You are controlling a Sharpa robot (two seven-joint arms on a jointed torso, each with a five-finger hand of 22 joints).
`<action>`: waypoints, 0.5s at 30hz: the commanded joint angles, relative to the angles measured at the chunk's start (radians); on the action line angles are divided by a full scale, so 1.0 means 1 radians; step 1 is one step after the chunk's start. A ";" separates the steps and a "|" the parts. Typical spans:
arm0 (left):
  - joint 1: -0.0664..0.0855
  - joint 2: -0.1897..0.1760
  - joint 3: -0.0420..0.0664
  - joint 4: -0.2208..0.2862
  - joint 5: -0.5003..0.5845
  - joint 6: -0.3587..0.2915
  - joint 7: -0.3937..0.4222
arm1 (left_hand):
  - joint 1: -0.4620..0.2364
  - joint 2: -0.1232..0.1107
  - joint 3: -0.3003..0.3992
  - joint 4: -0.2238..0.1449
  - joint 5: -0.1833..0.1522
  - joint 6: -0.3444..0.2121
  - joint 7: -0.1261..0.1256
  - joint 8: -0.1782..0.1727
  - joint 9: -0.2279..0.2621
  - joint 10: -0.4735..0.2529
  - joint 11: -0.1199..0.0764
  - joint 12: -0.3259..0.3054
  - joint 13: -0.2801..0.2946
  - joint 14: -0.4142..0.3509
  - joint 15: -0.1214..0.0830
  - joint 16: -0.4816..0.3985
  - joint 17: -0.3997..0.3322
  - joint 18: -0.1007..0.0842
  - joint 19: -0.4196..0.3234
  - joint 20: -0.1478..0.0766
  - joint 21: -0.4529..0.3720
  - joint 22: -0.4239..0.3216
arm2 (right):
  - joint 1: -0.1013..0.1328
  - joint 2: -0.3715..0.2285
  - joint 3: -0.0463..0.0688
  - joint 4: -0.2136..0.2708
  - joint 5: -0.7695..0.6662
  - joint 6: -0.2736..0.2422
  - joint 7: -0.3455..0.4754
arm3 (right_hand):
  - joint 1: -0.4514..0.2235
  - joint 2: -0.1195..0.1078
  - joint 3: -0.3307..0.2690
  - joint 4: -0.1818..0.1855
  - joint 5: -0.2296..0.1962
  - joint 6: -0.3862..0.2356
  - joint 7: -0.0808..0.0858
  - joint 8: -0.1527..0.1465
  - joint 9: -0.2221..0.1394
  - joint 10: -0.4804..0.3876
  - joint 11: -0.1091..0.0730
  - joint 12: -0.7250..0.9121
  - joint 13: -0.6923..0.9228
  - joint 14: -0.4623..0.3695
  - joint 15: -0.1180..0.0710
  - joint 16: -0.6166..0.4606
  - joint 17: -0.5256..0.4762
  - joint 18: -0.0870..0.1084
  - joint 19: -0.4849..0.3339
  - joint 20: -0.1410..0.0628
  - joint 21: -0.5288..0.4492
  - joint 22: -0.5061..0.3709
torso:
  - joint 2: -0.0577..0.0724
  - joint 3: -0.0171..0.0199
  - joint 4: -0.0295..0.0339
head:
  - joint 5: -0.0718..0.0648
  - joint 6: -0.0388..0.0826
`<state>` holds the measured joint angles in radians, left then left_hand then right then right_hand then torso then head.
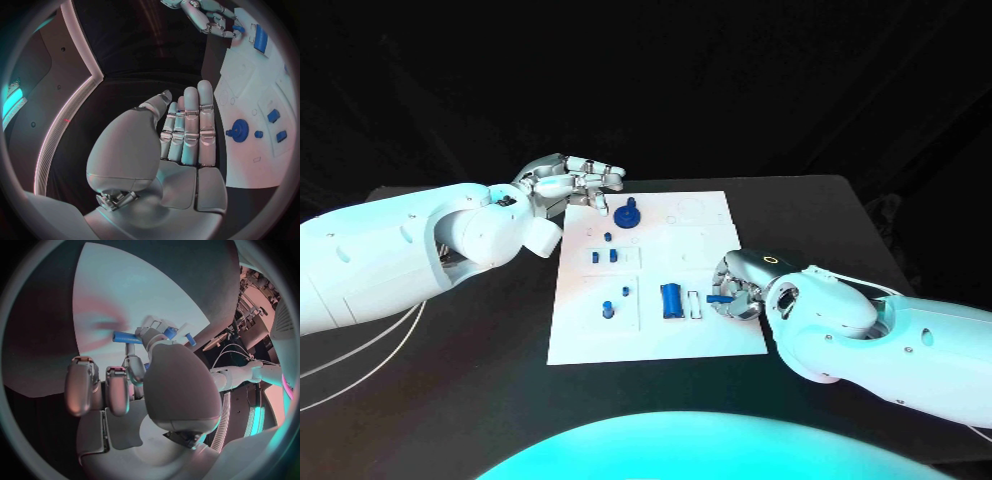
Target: Assemble the parts on the task board
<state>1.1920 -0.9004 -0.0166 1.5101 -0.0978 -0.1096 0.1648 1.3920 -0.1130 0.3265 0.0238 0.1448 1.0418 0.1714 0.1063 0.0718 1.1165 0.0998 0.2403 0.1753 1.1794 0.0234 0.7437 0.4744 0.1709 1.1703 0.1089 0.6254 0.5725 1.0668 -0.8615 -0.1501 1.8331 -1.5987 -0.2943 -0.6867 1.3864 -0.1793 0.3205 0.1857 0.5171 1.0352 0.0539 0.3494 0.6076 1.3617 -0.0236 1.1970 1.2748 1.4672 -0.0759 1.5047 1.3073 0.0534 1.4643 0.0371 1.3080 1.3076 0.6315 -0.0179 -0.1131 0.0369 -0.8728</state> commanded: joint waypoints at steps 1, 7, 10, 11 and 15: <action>0.001 0.002 0.001 0.003 -0.002 0.016 0.004 | -0.001 0.006 -0.004 0.000 0.000 -0.006 0.001 0.006 0.001 -0.008 0.000 0.007 -0.001 -0.006 -0.001 -0.004 0.001 0.012 -0.007 -0.002 -0.005 0.000 | -0.002 0.011 0.000 -0.002 0.032 -0.023 -0.007 | -0.029 0.001 0.011 0.000 -0.004 0.008 -0.008 0.007 0.004 0.013 -0.001 0.007 0.004 0.084 -0.007 0.005 0.172 -0.008 0.024 -0.006 0.008 0.203 | -0.001 0.0006 0.0004 | 0.000 0.000; 0.001 0.002 0.001 0.004 -0.002 0.017 0.004 | -0.001 0.006 -0.004 0.000 0.000 -0.006 0.001 0.006 0.001 -0.008 0.000 0.007 -0.001 -0.006 -0.001 -0.004 0.001 0.012 -0.007 -0.002 -0.005 0.000 | -0.006 0.031 0.000 -0.014 0.054 -0.041 -0.008 | -0.062 0.001 0.017 0.011 -0.010 0.011 -0.011 0.011 0.005 0.025 -0.003 0.023 0.016 0.085 -0.009 0.008 0.176 -0.010 0.029 -0.008 0.021 0.206 | 0.000 0.0017 -0.0003 | 0.003 0.000; 0.001 0.001 0.001 0.004 -0.002 0.016 0.004 | -0.001 0.006 -0.004 0.000 0.000 -0.006 0.001 0.006 0.001 -0.008 0.000 0.007 -0.001 -0.006 -0.001 -0.004 0.001 0.012 -0.007 -0.002 -0.005 0.000 | -0.007 0.040 0.000 -0.024 0.061 -0.046 -0.009 | -0.082 0.003 0.019 0.019 -0.013 0.014 -0.013 0.013 0.006 0.033 -0.005 0.033 0.023 0.086 -0.011 0.010 0.179 -0.011 0.031 -0.009 0.028 0.208 | 0.000 0.0014 -0.0007 | 0.001 0.000; 0.001 0.001 0.001 0.004 -0.002 0.016 0.004 | -0.001 0.006 -0.004 0.000 0.000 -0.006 0.001 0.006 0.001 -0.008 0.000 0.007 -0.001 -0.006 -0.001 -0.004 0.001 0.012 -0.007 -0.002 -0.005 0.000 | -0.007 0.044 0.000 -0.029 0.063 -0.047 -0.009 | -0.087 0.003 0.019 0.021 -0.014 0.015 -0.014 0.014 0.007 0.035 -0.006 0.035 0.025 0.086 -0.011 0.011 0.180 -0.011 0.032 -0.010 0.029 0.208 | 0.000 0.0006 -0.0012 | 0.001 0.000; 0.001 0.002 0.001 0.005 -0.002 0.017 0.004 | -0.001 0.006 -0.004 0.000 0.000 -0.006 0.001 0.006 0.001 -0.008 0.000 0.007 -0.001 -0.006 -0.001 -0.004 0.001 0.012 -0.007 -0.002 -0.005 0.000 | -0.007 0.056 0.000 -0.043 0.069 -0.050 -0.009 | -0.095 0.004 0.020 0.024 -0.017 0.016 -0.014 0.015 0.007 0.038 -0.006 0.038 0.027 0.086 -0.012 0.011 0.180 -0.011 0.032 -0.010 0.030 0.208 | 0.001 0.0010 0.0007 | 0.002 0.000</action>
<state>1.1920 -0.9006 -0.0166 1.5118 -0.0982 -0.1091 0.1639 1.3920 -0.1131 0.3265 0.0238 0.1448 1.0418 0.1714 0.1062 0.0718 1.1165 0.0998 0.2403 0.1753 1.1794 0.0234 0.7437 0.4744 0.1710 1.1703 0.1089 0.6253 0.5725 1.0606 -0.8079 -0.1503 1.7928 -1.5434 -0.3317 -0.6895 1.3011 -0.1756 0.3384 0.2047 0.5046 1.0353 0.0538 0.3587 0.6152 1.3921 -0.0321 1.2320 1.3007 1.4646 -0.0808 1.5124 1.3081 0.0533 1.4681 0.0334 1.3332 1.3080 0.6314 -0.0169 -0.1132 0.0386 -0.8728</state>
